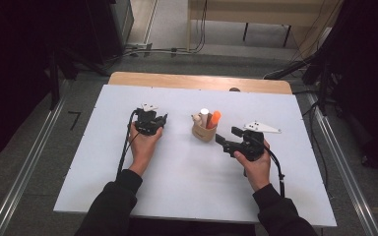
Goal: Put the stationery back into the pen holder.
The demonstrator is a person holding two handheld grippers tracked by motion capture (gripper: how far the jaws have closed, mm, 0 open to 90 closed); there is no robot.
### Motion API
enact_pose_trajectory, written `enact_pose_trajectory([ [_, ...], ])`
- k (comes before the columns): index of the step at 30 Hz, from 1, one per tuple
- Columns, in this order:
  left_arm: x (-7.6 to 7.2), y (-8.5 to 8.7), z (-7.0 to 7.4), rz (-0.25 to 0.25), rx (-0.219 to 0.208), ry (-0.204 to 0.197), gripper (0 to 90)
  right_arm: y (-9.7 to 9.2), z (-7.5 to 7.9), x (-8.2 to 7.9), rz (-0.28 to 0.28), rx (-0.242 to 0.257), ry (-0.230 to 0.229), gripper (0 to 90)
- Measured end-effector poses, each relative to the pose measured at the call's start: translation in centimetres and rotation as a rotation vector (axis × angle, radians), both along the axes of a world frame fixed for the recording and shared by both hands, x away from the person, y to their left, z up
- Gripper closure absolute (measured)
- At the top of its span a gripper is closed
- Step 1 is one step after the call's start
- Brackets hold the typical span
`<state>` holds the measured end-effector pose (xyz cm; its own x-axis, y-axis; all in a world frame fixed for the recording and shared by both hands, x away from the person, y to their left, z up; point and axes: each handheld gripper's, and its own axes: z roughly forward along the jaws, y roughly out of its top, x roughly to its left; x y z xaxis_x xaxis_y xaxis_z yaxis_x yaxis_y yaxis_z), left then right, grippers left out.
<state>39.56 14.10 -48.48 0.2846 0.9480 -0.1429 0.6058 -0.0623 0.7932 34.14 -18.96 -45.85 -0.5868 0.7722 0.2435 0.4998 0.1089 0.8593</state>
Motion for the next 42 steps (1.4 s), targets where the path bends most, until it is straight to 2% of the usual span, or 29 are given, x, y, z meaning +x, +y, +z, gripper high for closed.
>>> enact_pose_trajectory([
  [12,-2.8,-0.6,2.4,-0.084,-0.053,-0.074,81.5,0.2,0.0,-0.2,0.005,-0.001,0.001,19.5],
  [19,-4.4,-1.0,3.3,-0.126,-0.085,-0.109,81.5,0.4,0.0,-0.3,0.011,0.000,-0.001,19.7],
  [29,-6.3,-1.8,4.2,-0.176,-0.132,-0.142,81.5,0.7,0.0,-0.5,0.018,0.001,0.000,19.9],
  [42,-7.3,-3.0,4.9,-0.224,-0.173,-0.164,81.5,0.9,0.2,-0.8,0.027,0.012,-0.002,20.1],
])
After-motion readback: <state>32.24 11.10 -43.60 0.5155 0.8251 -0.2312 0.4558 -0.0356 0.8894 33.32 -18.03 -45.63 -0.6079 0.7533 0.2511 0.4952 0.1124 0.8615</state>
